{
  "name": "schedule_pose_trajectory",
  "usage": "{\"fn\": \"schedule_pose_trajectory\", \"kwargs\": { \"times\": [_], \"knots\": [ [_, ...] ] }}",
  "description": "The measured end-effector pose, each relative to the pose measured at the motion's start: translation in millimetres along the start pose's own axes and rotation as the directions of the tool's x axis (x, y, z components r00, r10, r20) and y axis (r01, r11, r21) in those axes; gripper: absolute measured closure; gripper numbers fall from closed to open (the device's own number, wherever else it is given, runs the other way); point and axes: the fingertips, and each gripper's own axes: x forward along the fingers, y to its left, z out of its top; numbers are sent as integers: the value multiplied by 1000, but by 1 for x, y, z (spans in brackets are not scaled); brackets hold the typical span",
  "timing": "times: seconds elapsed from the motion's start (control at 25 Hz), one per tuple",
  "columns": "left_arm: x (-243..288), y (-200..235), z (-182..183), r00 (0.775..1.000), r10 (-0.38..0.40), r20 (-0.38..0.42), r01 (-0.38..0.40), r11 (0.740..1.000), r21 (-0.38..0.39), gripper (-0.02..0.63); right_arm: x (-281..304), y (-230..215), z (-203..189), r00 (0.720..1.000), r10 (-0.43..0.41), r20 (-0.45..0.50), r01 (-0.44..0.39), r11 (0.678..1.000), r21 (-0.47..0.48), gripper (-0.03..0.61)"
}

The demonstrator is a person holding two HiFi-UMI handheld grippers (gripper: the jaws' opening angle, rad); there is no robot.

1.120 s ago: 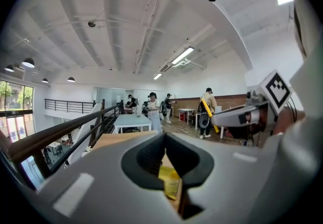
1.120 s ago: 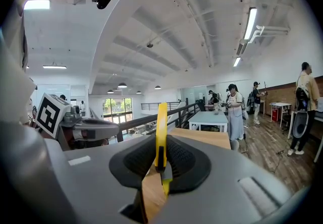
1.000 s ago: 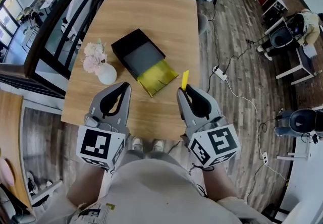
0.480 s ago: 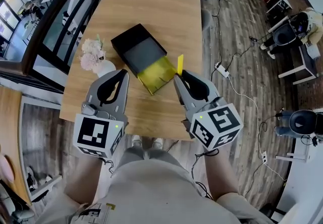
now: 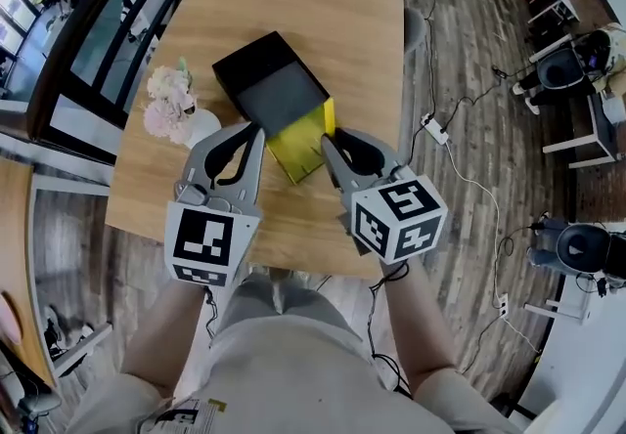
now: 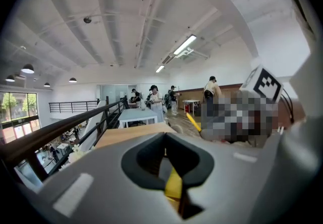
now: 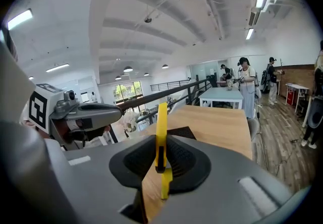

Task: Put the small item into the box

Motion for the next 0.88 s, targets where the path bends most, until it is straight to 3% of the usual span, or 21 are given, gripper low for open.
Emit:
{"fn": "schedule_pose_trajectory", "kwargs": {
  "times": [0.4,0.88],
  "knots": [
    [56,16,-87,986,-2,-165,-4,999,-36,611,81,-30,-86,978,24,-208,-11,998,64,514],
    [100,16,-178,955,-49,-294,27,997,-79,611,142,-39,-164,914,84,-396,-60,996,71,514]
  ]
}}
